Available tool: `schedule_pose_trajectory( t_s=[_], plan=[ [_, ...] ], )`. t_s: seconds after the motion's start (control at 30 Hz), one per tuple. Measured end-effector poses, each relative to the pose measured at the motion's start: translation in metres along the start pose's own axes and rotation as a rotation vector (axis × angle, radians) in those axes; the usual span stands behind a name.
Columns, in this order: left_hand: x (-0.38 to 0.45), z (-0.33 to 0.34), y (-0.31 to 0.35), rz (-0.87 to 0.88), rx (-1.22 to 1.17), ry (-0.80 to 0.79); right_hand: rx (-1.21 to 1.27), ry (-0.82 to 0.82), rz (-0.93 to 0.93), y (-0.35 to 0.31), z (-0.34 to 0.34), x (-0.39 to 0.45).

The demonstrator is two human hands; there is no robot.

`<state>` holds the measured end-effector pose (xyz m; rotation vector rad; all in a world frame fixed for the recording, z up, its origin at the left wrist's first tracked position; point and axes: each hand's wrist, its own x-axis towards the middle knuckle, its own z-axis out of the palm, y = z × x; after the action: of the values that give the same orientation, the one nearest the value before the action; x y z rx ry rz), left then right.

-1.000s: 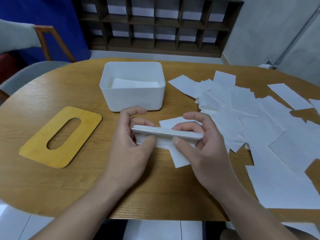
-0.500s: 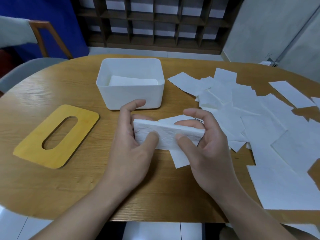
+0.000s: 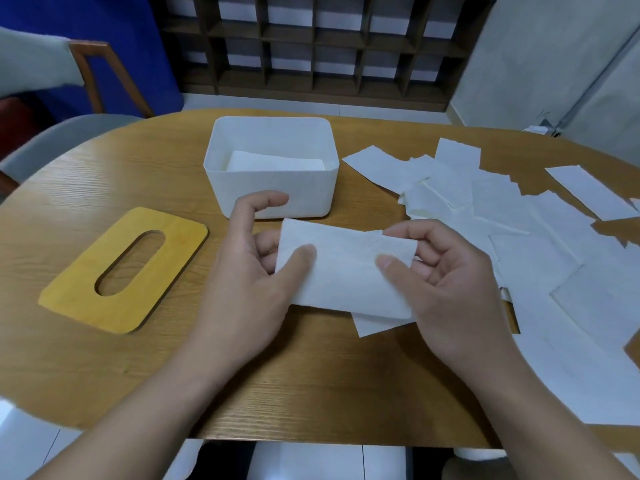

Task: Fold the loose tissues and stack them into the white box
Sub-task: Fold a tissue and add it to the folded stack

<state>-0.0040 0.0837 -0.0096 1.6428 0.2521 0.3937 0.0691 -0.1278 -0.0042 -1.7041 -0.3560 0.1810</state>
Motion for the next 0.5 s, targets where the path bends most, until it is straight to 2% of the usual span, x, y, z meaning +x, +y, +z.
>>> schedule_pose_trajectory(
  t_s=[0.1,0.3,0.4,0.5],
  plan=[
    [0.004,-0.013,0.006,0.010,0.179,-0.049,0.023,-0.002,0.073,-0.005,-0.001,0.004],
    [0.012,-0.025,0.014,0.033,0.159,0.013,-0.004,-0.111,0.091,-0.018,0.001,0.002],
    [0.016,-0.029,0.018,0.106,0.161,0.035,-0.059,-0.045,-0.005,-0.021,0.006,0.003],
    [0.023,-0.031,0.030,0.275,0.316,0.124,-0.039,0.041,-0.067,-0.032,0.015,0.017]
  ],
)
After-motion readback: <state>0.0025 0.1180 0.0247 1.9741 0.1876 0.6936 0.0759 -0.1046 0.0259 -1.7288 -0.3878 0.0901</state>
